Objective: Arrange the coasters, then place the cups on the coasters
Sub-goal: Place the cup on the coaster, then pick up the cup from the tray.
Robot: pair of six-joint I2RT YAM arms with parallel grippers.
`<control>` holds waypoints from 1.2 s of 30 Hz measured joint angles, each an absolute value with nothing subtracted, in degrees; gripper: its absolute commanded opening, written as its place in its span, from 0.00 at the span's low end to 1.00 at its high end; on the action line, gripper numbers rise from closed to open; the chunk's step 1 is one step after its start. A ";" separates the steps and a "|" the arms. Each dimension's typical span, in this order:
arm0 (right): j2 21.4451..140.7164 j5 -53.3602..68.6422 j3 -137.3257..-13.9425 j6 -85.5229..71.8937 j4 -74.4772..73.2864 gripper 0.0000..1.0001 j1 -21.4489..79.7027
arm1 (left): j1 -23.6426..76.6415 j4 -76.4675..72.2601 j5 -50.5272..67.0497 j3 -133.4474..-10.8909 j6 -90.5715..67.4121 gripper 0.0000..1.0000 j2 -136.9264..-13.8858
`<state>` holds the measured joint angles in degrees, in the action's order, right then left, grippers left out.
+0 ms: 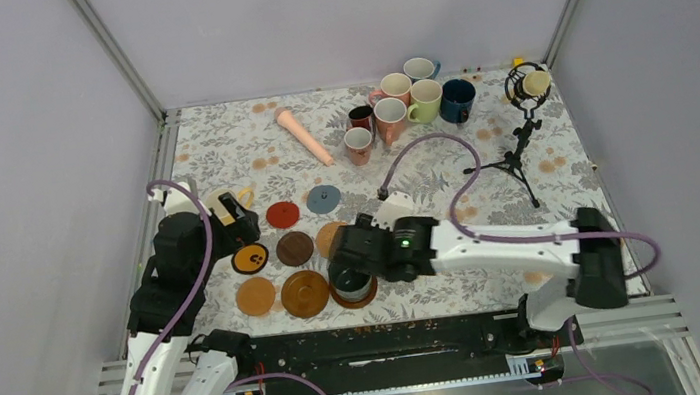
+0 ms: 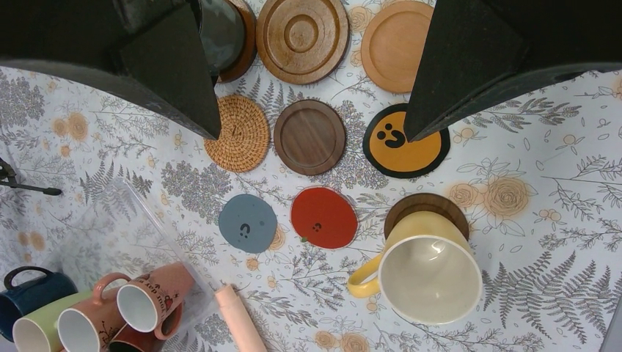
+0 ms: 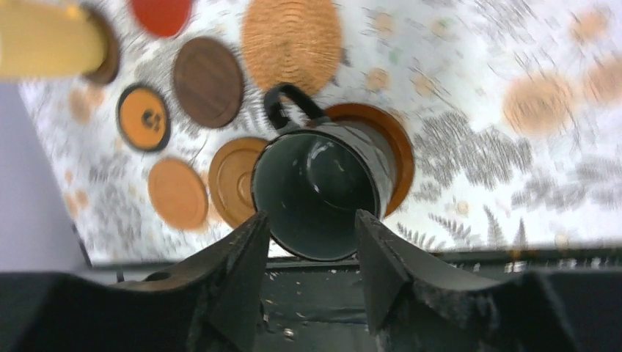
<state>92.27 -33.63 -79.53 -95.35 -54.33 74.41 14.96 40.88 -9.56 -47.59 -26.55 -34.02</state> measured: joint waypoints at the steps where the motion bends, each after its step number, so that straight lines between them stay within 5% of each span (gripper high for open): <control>1: 88.92 -33.19 -75.26 -86.98 -47.48 0.55 73.93 | 14.96 40.88 -9.61 -47.59 -26.55 0.99 -33.89; 5: 78.83 -24.21 -62.46 -62.11 -29.10 0.56 65.78 | 15.03 40.91 -9.87 -47.59 -26.55 0.99 -33.47; 10: 75.70 -17.80 -61.65 -44.42 -24.75 0.64 54.39 | 15.07 40.91 -10.44 -47.59 -26.55 0.99 -33.45; 16: 77.76 -10.85 -67.13 -26.72 -27.59 0.67 53.43 | 15.07 40.91 -10.46 -47.59 -26.46 0.99 -33.47; 28: 87.13 -11.42 -79.57 -7.25 -30.98 0.59 38.92 | 15.07 40.27 -8.82 -47.46 -25.41 0.99 -33.50; 36: 103.39 -12.64 -95.48 -13.28 -29.26 0.53 30.55 | 15.07 40.14 -8.84 -47.48 -25.28 0.99 -34.15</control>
<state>103.39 -12.64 -95.48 -13.28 -29.26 30.55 15.07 40.14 -8.84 -47.48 -25.28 -34.15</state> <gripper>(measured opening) 0.544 0.985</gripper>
